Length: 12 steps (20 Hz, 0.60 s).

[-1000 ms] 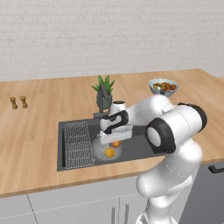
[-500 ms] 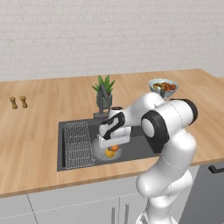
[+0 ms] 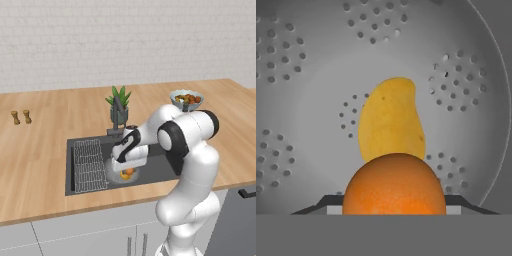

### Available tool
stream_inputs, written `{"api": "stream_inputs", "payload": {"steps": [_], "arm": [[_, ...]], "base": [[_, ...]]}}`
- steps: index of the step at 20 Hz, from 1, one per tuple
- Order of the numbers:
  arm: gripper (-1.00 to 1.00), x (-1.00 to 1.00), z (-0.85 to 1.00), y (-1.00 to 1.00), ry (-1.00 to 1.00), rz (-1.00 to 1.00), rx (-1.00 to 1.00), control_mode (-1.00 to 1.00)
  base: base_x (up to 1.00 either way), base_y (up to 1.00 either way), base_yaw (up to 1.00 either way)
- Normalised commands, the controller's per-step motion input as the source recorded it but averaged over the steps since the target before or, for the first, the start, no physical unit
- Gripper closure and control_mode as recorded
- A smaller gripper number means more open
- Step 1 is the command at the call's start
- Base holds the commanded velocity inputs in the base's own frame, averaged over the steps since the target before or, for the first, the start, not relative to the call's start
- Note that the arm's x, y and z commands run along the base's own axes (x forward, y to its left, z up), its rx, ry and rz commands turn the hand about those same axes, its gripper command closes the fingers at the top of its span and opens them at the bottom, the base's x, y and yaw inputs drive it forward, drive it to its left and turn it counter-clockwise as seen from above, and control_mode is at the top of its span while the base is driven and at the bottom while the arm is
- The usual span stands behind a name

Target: Put the colander in the sink, put the mango, tangerine in the colander, and turn on the sink faucet and pour water over the colander.

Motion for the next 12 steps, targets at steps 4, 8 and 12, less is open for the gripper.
{"api": "stream_inputs", "payload": {"steps": [4,8,12], "arm": [[1.00,0.11,-0.15,0.09,0.00,0.00,0.00,-1.00],[1.00,0.11,-0.10,0.04,0.00,0.00,0.00,-1.00],[1.00,0.08,-0.10,0.00,0.00,0.00,0.00,-1.00]], "base": [[0.00,0.00,0.00],[0.00,0.00,0.00],[0.00,0.00,0.00]]}}
